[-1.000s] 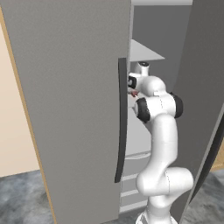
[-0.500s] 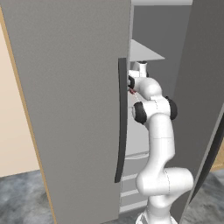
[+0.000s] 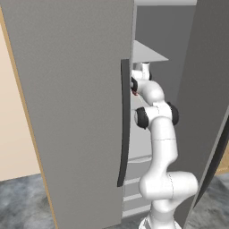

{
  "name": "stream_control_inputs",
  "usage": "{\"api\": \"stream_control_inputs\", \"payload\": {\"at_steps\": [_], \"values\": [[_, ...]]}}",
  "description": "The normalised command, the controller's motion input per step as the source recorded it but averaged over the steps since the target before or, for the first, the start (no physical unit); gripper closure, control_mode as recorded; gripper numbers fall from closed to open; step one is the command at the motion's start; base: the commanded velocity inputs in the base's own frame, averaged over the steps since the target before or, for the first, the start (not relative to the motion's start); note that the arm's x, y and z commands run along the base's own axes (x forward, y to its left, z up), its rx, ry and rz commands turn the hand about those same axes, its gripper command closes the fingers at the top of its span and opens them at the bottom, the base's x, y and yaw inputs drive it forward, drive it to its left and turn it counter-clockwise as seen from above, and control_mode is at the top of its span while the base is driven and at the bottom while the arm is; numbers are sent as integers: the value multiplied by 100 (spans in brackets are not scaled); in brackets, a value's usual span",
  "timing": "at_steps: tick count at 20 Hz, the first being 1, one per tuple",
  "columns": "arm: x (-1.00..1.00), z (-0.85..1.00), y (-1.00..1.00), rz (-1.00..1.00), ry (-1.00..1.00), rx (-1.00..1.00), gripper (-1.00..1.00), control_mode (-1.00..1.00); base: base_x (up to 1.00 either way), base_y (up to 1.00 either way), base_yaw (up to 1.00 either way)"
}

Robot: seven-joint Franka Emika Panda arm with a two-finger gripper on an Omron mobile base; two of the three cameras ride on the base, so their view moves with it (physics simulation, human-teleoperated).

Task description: Store the kebab skewer in the freezer for long-term storage. Close the freezer door after placing the cooked food.

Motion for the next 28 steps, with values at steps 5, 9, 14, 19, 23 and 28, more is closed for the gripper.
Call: {"api": "stream_control_inputs", "payload": {"at_steps": [5,9,14,19,23,28], "values": [[0,-1,0,0,-4,0,-100,-100,0,0,0],[-4,0,0,0,-6,0,-100,-100,0,0,0],[-38,-1,0,0,-1,0,-100,-100,0,0,0],[-63,-6,0,0,0,0,-100,-100,0,0,0],[-81,-10,0,0,0,0,-100,-100,0,0,0],[-73,-2,0,0,-2,0,-100,-100,0,0,0]]}}
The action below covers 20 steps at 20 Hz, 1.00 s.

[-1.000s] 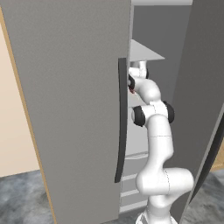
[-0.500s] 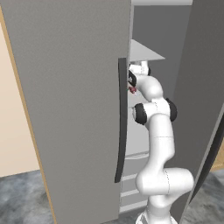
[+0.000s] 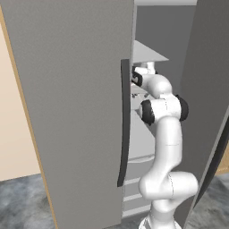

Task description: Store the kebab skewer in the freezer for long-term storage. Close the freezer door after placing the cooked food.

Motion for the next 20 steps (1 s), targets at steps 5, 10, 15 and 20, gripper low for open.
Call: {"api": "stream_control_inputs", "payload": {"at_steps": [5,10,15,20], "values": [[-59,0,0,0,-5,0,-100,-100,0,0,0],[-52,0,0,0,-6,0,-100,-100,0,0,0],[-48,6,0,0,-6,0,-100,-100,0,0,0],[-47,22,0,0,-9,0,-100,-100,0,0,0]]}}
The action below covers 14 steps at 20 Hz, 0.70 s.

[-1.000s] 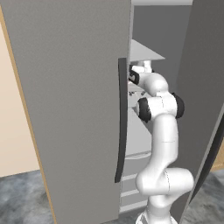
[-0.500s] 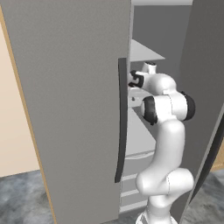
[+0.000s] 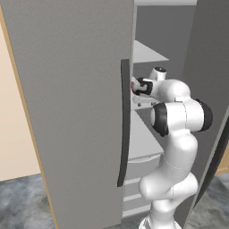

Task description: Store the kebab skewer in the freezer for long-term storage. Close the freezer door after placing the cooked food.

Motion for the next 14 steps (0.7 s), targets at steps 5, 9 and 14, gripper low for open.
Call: {"api": "stream_control_inputs", "payload": {"at_steps": [5,9,14], "values": [[-47,26,2,0,-17,0,-100,-100,0,0,0],[-53,11,2,0,-32,-1,-100,-100,0,0,0],[-51,30,0,0,-18,0,-100,-100,0,0,0]]}}
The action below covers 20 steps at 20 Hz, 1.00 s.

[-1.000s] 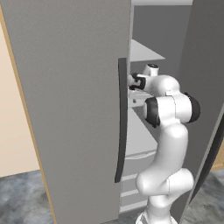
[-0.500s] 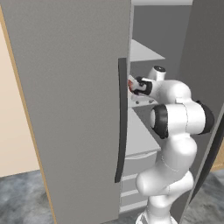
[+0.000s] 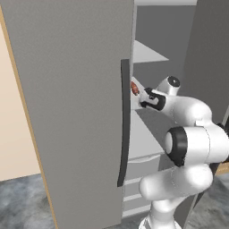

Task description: Store the kebab skewer in the freezer for long-term storage. Close the freezer door after placing the cooked food.

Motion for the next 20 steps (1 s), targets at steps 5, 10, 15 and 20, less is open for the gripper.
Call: {"api": "stream_control_inputs", "payload": {"at_steps": [5,10,15,20], "values": [[-53,62,21,-8,-2,-2,-100,-100,0,0,0],[-48,74,27,-18,11,-7,-100,-100,0,0,0],[-76,31,12,-17,2,0,-100,-100,0,0,0],[-79,3,6,-5,0,8,-100,-100,0,0,0]]}}
